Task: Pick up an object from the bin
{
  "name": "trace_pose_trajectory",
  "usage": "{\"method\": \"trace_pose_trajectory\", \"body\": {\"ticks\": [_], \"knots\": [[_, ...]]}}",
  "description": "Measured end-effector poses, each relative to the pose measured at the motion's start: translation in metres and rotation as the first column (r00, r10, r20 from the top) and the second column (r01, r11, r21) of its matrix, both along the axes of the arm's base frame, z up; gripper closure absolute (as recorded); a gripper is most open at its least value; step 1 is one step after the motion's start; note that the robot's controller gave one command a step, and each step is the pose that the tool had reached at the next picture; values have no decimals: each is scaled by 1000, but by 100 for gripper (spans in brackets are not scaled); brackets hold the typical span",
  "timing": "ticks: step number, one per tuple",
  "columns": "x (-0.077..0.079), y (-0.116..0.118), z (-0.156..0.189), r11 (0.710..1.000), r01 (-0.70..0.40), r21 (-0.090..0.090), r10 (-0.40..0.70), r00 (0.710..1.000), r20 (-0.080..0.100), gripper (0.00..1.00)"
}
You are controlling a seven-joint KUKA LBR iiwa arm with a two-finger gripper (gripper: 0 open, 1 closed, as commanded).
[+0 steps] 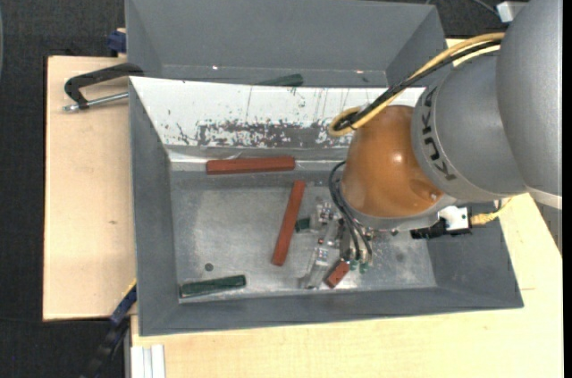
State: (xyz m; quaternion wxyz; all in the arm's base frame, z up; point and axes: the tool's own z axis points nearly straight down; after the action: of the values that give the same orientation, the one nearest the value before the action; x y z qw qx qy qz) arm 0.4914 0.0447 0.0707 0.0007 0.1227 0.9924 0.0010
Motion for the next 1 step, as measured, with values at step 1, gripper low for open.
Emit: {"method": "trace_pose_trajectory", "body": {"ticks": [1], "knots": [[23, 23, 0, 997, -80, -4, 80, 997, -4, 0]]}}
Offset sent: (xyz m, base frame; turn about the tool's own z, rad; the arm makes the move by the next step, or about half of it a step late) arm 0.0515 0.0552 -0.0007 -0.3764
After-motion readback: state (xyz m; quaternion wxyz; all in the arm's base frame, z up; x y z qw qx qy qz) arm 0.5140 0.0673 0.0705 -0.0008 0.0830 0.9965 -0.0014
